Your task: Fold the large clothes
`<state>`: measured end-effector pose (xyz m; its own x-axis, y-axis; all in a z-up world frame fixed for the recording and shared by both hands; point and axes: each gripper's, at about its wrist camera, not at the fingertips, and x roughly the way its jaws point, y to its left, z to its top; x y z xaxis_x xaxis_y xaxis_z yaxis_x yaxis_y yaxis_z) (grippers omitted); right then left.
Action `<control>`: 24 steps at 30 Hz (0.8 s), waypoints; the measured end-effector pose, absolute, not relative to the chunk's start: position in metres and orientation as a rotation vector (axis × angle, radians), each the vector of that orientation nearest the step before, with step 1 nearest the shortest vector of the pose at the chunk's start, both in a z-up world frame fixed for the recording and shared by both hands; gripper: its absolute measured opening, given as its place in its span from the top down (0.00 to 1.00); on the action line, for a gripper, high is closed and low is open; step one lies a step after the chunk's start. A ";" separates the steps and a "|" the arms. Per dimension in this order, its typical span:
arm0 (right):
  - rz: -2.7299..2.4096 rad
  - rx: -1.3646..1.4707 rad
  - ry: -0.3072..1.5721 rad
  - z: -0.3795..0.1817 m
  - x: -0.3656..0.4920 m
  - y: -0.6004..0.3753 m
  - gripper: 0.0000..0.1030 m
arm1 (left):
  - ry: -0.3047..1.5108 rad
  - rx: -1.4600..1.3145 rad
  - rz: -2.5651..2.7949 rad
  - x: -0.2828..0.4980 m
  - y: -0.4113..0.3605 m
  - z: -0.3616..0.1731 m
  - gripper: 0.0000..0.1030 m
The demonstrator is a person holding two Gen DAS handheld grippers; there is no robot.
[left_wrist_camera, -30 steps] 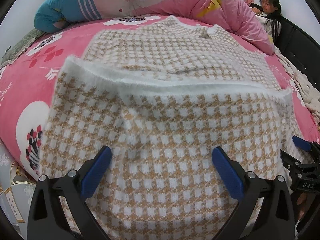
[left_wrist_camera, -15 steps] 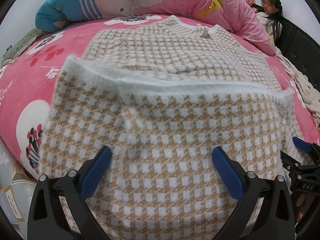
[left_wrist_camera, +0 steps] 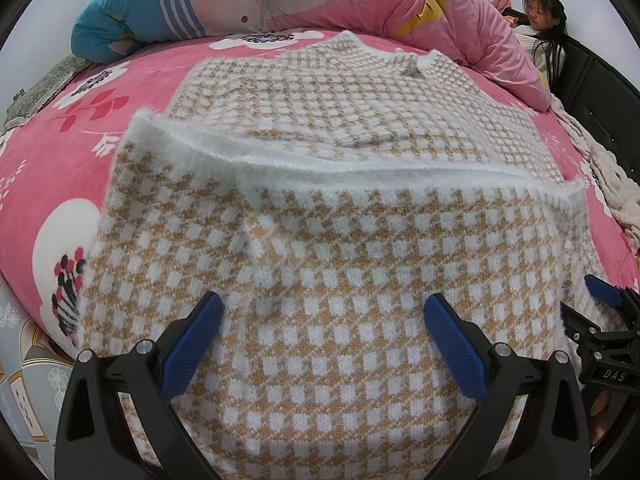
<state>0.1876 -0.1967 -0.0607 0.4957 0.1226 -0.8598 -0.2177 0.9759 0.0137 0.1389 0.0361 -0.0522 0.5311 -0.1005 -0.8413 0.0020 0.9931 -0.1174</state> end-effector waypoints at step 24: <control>0.275 -0.097 0.958 -0.034 0.176 -0.202 0.07 | 0.933 -0.109 -0.102 0.126 0.042 -0.046 0.04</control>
